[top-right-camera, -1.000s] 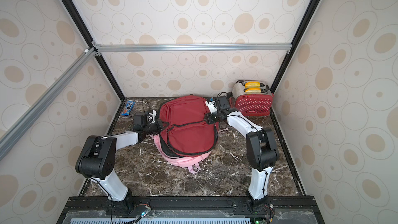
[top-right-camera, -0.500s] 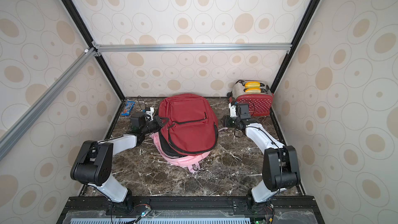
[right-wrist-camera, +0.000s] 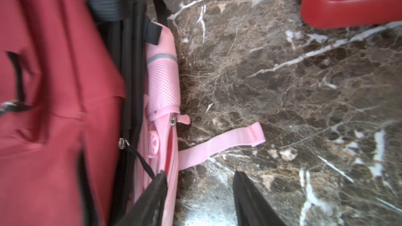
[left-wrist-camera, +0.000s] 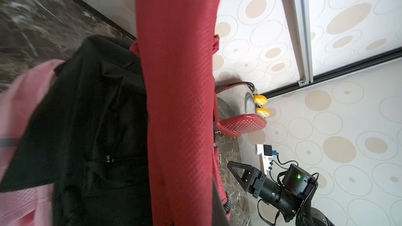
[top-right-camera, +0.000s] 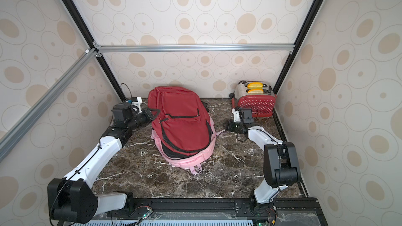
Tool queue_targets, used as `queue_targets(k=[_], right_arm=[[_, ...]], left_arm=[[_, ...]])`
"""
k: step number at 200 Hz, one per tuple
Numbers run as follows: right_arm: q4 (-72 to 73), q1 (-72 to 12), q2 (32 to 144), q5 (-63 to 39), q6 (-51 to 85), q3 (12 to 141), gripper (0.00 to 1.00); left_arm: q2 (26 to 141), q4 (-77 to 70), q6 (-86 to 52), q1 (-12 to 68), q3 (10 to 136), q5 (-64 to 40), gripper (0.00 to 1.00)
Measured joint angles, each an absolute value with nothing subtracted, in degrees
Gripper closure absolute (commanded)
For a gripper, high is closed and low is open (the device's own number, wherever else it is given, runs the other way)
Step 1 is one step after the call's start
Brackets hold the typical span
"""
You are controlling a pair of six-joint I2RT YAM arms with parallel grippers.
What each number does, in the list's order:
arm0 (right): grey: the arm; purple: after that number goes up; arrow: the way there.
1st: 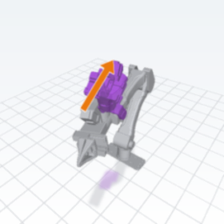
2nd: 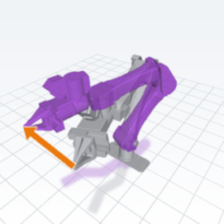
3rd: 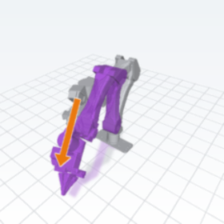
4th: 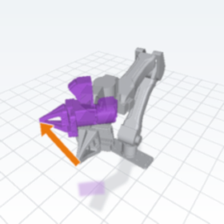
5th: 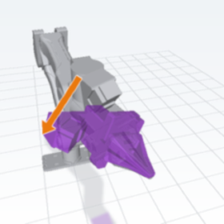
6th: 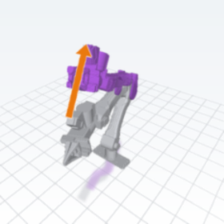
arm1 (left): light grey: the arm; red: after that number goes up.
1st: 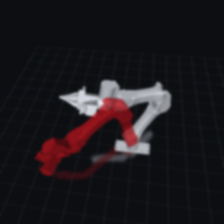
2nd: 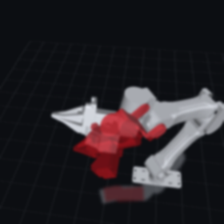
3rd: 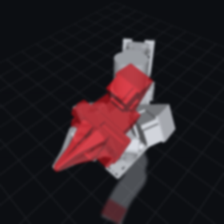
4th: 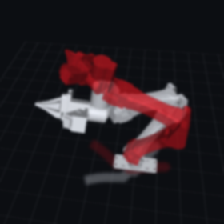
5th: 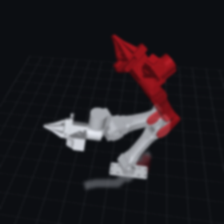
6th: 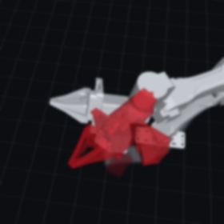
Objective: Zip up the backpack
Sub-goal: Zip the zipper on the backpack, then pick up the backpack from the backpack.
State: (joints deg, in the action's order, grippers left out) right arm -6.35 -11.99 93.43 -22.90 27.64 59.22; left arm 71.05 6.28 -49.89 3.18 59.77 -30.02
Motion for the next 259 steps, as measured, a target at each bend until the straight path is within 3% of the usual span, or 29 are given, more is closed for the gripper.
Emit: queue_targets(k=[64, 159, 225, 242, 259], right_arm=[[-7.84, -13.21, 102.48, -32.53, 27.42, 72.9, 0.43], [-11.9, -19.92, 120.46, -35.38, 25.89, 86.7, 0.42], [-7.66, -21.3, 123.76, -41.89, 30.22, 88.92, 0.43], [-4.49, -21.26, 123.79, -44.27, 32.84, 87.81, 0.47], [-0.8, -21.23, 124.57, -46.52, 36.14, 87.57, 0.7]], left_arm=[[70.91, 32.34, -36.93, -1.41, 74.28, -21.96, 1.0], [75.07, 38.7, -29.8, -2.5, 73.54, -16.93, 1.0], [75.07, 38.59, -29.23, -2.63, 72.05, -16.99, 1.0], [75.07, 38.3, -29.26, -2.7, 71.33, -17.08, 1.0], [75.16, 38.19, -29.26, -2.81, 70.89, -17.32, 1.0]])
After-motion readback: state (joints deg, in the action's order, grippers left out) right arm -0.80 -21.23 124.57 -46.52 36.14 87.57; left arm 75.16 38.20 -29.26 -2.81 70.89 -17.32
